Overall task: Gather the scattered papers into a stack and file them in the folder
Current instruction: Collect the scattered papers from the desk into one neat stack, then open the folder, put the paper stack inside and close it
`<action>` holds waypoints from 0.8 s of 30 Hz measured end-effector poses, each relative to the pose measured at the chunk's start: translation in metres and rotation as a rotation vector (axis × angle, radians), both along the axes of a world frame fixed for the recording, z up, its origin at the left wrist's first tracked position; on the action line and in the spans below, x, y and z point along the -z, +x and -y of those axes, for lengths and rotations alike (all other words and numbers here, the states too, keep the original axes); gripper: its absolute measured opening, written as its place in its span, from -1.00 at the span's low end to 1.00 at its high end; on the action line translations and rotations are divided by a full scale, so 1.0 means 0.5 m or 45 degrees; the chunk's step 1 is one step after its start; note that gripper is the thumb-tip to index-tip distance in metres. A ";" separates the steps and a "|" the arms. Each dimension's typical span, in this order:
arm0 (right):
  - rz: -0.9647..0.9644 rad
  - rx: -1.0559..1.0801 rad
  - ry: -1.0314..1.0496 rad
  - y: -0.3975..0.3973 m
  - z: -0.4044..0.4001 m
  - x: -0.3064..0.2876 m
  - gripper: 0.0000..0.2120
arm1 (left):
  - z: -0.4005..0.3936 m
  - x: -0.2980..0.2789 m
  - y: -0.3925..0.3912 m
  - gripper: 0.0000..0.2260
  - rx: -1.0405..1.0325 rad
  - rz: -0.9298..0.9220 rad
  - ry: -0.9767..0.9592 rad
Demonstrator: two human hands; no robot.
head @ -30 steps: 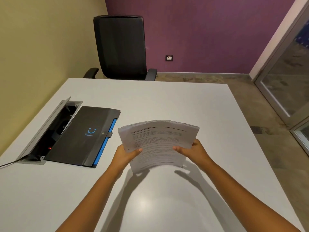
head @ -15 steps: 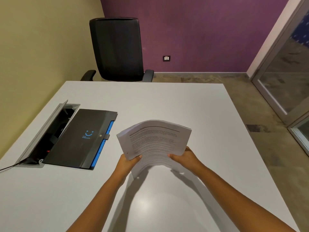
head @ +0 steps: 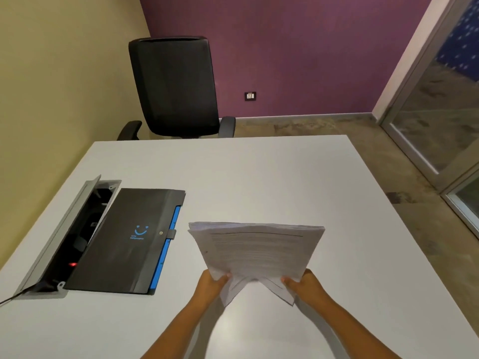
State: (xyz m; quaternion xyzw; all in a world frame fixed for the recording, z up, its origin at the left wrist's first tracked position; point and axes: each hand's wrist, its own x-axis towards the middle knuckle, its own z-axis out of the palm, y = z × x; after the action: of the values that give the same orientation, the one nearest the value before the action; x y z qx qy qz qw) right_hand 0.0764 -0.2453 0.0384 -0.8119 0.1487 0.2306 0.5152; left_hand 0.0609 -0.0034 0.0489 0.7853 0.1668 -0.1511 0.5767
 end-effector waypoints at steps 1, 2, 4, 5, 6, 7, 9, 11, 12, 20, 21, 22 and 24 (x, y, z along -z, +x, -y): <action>0.008 -0.034 -0.012 0.004 -0.002 -0.003 -0.69 | -0.007 0.005 0.003 -0.70 0.011 -0.009 0.019; 0.023 -0.066 -0.018 0.009 -0.002 -0.006 -0.69 | -0.014 0.011 0.007 -0.71 0.034 -0.020 0.034; 0.054 -0.112 0.027 0.017 0.000 -0.010 -0.66 | -0.027 0.021 0.015 -0.72 0.070 -0.031 0.007; 0.055 -0.129 0.059 0.020 0.002 -0.010 -0.64 | -0.031 0.024 0.017 -0.72 0.073 -0.033 -0.021; 0.049 -0.144 0.082 0.023 0.002 -0.011 -0.63 | -0.034 0.029 0.019 -0.73 0.073 -0.031 -0.040; 0.046 -0.150 0.094 0.025 0.002 -0.010 -0.64 | -0.035 0.033 0.021 -0.73 0.072 -0.035 -0.040; 0.051 -0.131 0.086 0.033 -0.001 -0.002 -0.64 | -0.032 0.041 0.027 -0.73 0.058 -0.059 -0.018; 0.027 -0.096 0.058 0.041 -0.004 0.008 -0.62 | -0.025 0.052 0.033 -0.71 0.018 -0.105 0.004; 0.003 -0.076 0.047 0.044 -0.005 0.015 -0.61 | -0.020 0.055 0.036 -0.71 -0.008 -0.126 0.012; -0.114 0.095 -0.067 0.048 -0.008 0.059 -0.58 | 0.016 0.077 0.039 -0.65 -0.076 -0.135 0.190; -0.116 0.095 -0.080 0.049 -0.008 0.062 -0.58 | 0.018 0.077 0.037 -0.73 -0.065 -0.113 0.213; -0.115 0.093 -0.096 0.051 -0.008 0.064 -0.58 | 0.020 0.078 0.036 -0.77 -0.062 -0.086 0.239; -0.109 0.106 -0.127 0.054 -0.007 0.066 -0.57 | 0.021 0.084 0.035 -0.77 -0.079 -0.072 0.277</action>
State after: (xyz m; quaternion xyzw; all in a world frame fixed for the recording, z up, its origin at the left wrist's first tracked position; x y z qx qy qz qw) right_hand 0.1034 -0.2417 0.0054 -0.8191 0.2154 0.2356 0.4766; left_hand 0.0781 -0.0141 0.0072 0.8331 0.2225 -0.1363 0.4876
